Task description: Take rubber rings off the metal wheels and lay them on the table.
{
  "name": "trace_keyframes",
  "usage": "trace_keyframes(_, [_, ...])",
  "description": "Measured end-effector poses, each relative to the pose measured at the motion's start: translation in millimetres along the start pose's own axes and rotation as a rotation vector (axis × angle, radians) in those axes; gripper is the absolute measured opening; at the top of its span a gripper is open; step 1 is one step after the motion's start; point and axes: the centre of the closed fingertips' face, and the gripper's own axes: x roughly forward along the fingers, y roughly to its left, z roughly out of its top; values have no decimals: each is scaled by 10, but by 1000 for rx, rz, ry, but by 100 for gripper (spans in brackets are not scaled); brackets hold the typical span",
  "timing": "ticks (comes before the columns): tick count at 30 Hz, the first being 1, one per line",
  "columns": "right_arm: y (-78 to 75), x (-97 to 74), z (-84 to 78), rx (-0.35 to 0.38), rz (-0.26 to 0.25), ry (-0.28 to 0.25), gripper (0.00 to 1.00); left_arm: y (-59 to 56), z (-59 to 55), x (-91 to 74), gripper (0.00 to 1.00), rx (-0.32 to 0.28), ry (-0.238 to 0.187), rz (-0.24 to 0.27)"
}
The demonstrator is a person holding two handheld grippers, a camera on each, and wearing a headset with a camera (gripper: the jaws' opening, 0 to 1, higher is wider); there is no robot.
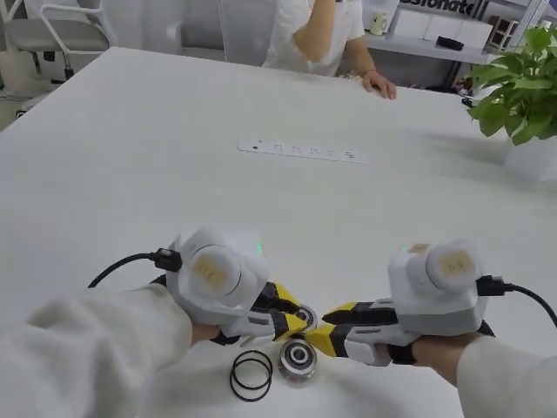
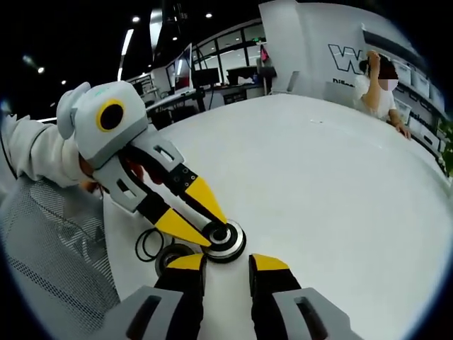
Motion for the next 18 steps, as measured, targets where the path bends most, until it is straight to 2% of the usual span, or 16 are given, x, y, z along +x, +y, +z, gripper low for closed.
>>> trace_keyframes(5, [19,41,-36,-10,3,14,21,11,-4,1,6,-33,-11,2])
trace_keyframes(9, [33,57,-7,-28,7,-1,22,22,-4,0,6,-80,-20,4])
trace_keyframes(13, [36,77,16,-45,1,-19,26,22,-4,0,6,-100,-28,8])
trace_keyframes(18, [44,94,20,-66,1,-21,24,27,-4,0,6,-110,-34,11])
